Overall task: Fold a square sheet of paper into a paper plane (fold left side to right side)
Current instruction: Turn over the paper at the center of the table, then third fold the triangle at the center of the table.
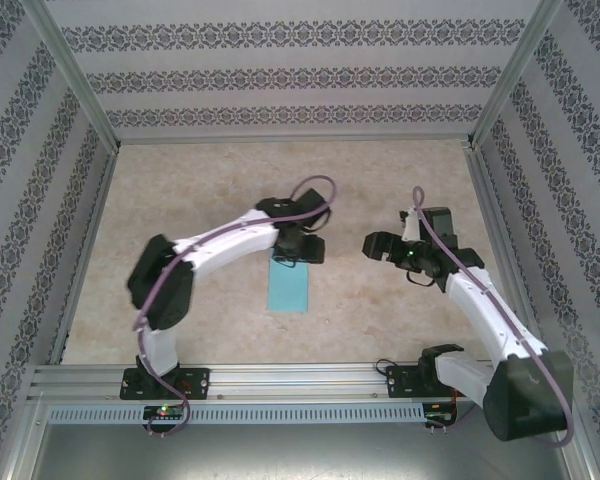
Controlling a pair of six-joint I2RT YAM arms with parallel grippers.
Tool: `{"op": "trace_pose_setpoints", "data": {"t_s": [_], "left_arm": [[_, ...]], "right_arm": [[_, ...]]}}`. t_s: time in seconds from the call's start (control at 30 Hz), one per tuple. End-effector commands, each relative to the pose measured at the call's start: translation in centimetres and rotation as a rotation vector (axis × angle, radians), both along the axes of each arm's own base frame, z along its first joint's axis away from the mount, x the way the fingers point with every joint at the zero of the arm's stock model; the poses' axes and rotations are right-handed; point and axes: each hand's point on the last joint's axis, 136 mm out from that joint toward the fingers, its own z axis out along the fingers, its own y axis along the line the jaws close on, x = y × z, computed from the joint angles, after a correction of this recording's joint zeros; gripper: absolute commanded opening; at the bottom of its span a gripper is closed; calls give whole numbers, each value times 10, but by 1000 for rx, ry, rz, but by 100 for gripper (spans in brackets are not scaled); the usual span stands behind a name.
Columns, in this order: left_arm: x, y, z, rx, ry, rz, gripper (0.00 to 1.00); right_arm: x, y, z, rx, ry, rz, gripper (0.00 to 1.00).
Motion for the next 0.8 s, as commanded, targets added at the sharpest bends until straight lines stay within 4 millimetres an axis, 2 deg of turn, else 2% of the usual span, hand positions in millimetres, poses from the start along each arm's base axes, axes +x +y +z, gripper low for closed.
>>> {"op": "trace_pose_setpoints", "data": {"t_s": [0.0,0.13,0.27,0.37,0.57,0.77], "left_arm": [[15,20,11,-147,-79,66,68],[7,49,2,-265,-91,135,73],[-3,67,-7,-347,-87,176,76],[-11,72,-16,-390,-72,184,76],[-24,75,-33,-405,-18,176,77],[-29,68,-44,-437,33,165,78]], "right_arm": [[10,41,7,121,-15,95,81],[22,89,-4,173,22,184,72],[38,133,-14,195,40,256,70],[50,160,-23,216,54,293,69],[65,187,-49,234,115,317,67],[66,190,-72,205,159,317,65]]}}
